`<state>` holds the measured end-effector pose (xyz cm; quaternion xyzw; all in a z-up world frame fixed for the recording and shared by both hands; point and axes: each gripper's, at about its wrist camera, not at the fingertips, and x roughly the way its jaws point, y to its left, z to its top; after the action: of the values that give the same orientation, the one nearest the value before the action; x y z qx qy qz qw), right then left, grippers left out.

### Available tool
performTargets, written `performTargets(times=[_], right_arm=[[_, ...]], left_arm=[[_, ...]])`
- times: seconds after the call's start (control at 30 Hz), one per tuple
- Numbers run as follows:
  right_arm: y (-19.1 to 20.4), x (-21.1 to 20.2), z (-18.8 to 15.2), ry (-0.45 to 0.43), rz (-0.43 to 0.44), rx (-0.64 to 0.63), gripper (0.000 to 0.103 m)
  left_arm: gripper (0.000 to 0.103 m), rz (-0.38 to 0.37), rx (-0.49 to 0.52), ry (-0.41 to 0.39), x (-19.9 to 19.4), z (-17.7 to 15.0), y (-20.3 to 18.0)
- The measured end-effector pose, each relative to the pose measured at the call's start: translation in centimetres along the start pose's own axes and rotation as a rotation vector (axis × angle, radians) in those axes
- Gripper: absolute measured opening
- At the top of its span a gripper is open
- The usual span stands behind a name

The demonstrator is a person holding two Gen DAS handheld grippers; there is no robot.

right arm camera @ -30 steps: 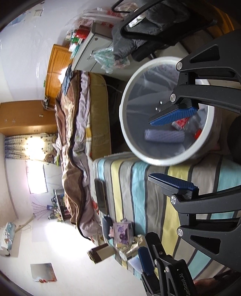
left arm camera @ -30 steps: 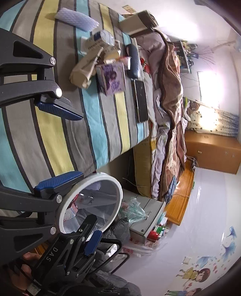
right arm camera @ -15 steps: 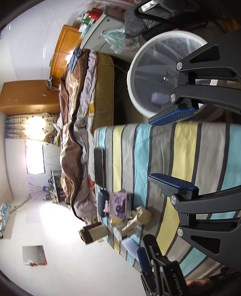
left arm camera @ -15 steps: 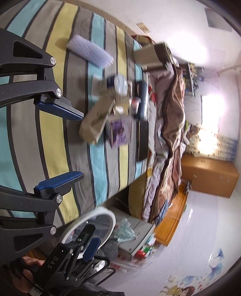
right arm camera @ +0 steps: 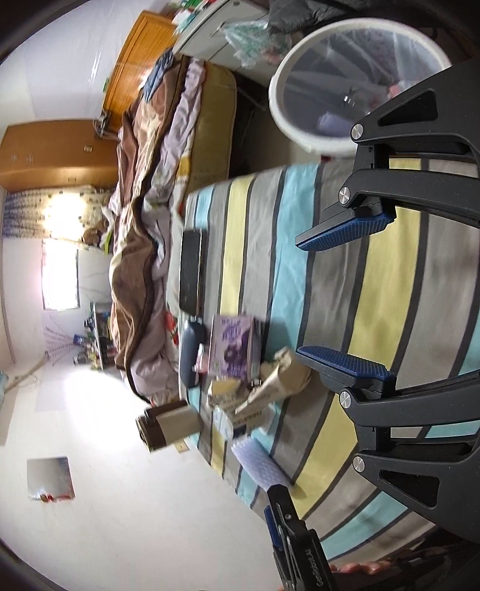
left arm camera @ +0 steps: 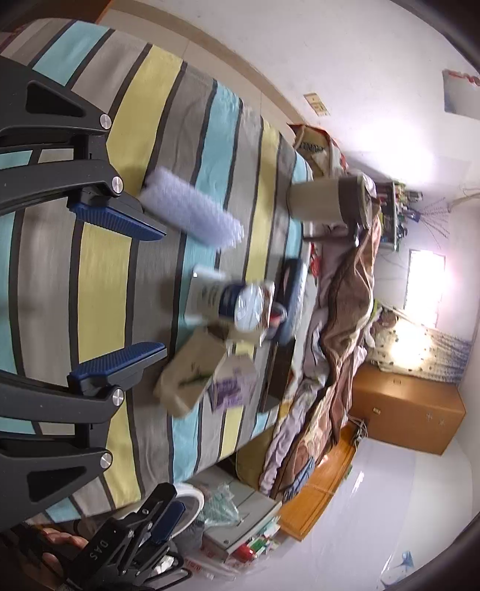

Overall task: Collect trash
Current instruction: 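Withdraw both open tools from the bin back toward the bed cover, then grasp the white foam mesh sleeve with the left tool while the right tool grasps the beige cloth bag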

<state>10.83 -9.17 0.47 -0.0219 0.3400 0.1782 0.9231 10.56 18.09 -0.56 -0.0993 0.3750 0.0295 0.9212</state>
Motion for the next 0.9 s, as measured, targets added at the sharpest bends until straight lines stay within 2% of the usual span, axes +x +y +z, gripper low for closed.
performTargets(times=[0.27, 0.43, 0.53, 0.9], right_arm=[[2.7, 2.7, 0.4, 0.053, 0.044, -0.055, 0.057], [3.0, 3.9, 1.0, 0.06, 0.105, -0.02, 0.06], [3.3, 4.5, 1.2, 0.066, 0.109, -0.021, 0.064], [4.6, 7.4, 1.8, 0.129, 0.109, -0.061, 0.064]], left_arm=[[0.057, 0.04, -0.041, 0.035, 1.8, 0.3, 3.8], [0.057, 0.056, -0.046, 0.054, 3.4, 0.9, 5.0], [0.058, 0.067, -0.039, 0.062, 4.3, 1.5, 5.4], [0.058, 0.017, -0.052, 0.126, 7.8, 2.8, 6.4]])
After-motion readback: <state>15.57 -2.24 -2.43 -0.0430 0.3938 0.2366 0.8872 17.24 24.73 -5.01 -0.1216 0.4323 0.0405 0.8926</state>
